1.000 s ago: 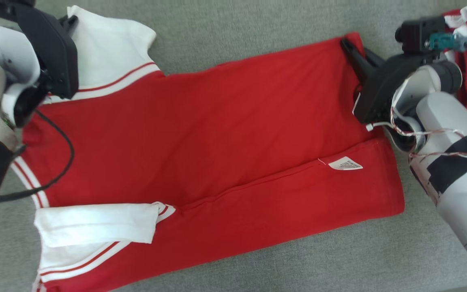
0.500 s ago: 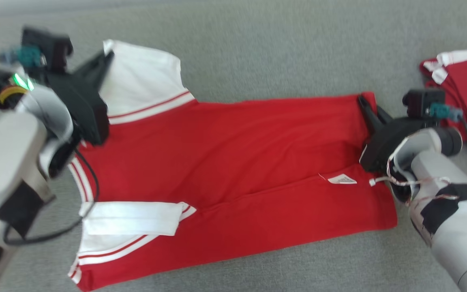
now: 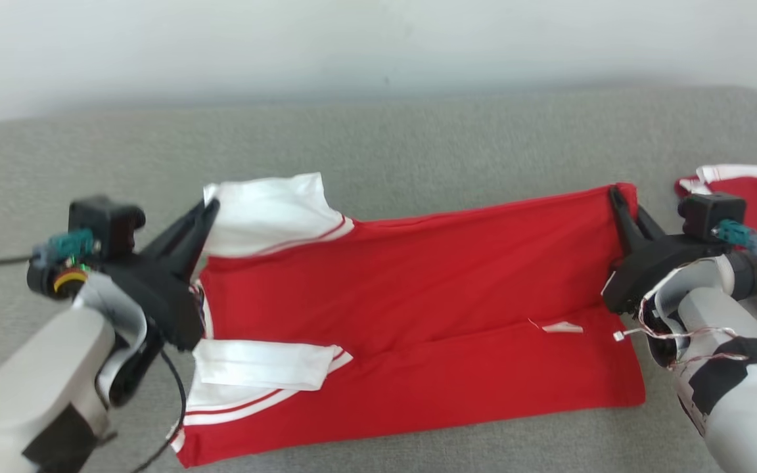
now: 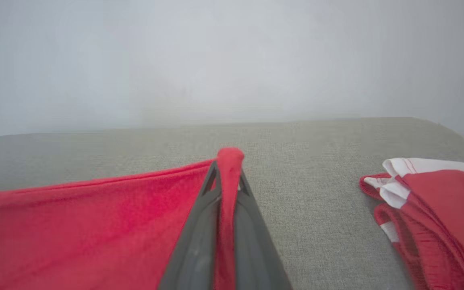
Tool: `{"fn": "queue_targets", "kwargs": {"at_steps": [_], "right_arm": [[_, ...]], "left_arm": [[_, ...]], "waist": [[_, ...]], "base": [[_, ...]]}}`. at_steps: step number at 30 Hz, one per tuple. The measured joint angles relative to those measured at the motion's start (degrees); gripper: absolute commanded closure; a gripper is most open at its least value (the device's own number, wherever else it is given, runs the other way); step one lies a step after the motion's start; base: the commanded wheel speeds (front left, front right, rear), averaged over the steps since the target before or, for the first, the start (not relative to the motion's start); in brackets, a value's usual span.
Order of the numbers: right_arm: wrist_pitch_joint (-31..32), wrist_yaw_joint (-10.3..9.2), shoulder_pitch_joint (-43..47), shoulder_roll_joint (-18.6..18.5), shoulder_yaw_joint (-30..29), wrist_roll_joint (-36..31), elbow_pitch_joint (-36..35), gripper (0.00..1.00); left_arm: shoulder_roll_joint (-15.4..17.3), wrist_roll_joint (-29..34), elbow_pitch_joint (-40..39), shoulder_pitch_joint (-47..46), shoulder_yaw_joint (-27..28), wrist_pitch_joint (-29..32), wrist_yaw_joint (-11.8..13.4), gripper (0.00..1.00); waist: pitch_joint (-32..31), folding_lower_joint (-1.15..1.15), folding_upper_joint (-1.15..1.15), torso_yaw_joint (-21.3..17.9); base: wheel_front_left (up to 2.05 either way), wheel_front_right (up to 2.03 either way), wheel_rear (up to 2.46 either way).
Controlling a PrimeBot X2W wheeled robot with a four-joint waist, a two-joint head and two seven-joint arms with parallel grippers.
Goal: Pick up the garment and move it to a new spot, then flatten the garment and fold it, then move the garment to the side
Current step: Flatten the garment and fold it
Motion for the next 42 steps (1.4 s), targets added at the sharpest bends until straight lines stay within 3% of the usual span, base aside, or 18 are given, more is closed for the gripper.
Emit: {"fn": "queue_targets", "kwargs": {"at_steps": [5, 11, 17, 21, 42], "right_arm": [[-0.04, 0.00, 4.15, 0.15, -5.19, -4.01, -2.60, 1.00], [-0.05, 0.00, 8.92, 1.26, -9.77, -7.97, -3.43, 1.00], [-0.05, 0.00, 12.58, 2.58, -12.83, -9.98, -2.88, 1.00], [-0.05, 0.00, 14.29, 3.61, -14.24, -10.93, -2.48, 1.00], [-0.07, 0.00, 22.49, 5.87, -18.49, -13.15, -5.00, 1.00]], "left_arm": [[0.58, -1.30, -1.99, 4.21, 0.03, -2.61, 0.03, 1.00], [0.79, -1.79, -6.46, 10.77, 0.62, -5.88, 2.31, 1.00], [-0.69, -2.08, -11.52, 19.27, 0.92, -7.26, 5.01, 1.00], [-2.69, -1.59, -12.55, 23.74, 1.57, -7.67, 5.54, 1.00], [-13.63, 9.39, -9.04, 40.13, 16.80, -7.84, 0.89, 1.00]], "waist": [[-2.61, 0.00, 0.00, 1.13], [-4.80, 0.00, 0.00, 1.90], [-6.21, 0.00, -0.01, 2.66], [-6.42, 0.00, 0.00, 3.22], [-8.08, 0.01, -0.01, 3.10]], "base": [[0.00, 0.00, 0.00], [0.00, 0.00, 0.00], [0.00, 0.00, 0.00], [0.00, 0.00, 0.00], [0.00, 0.00, 0.00]]}}
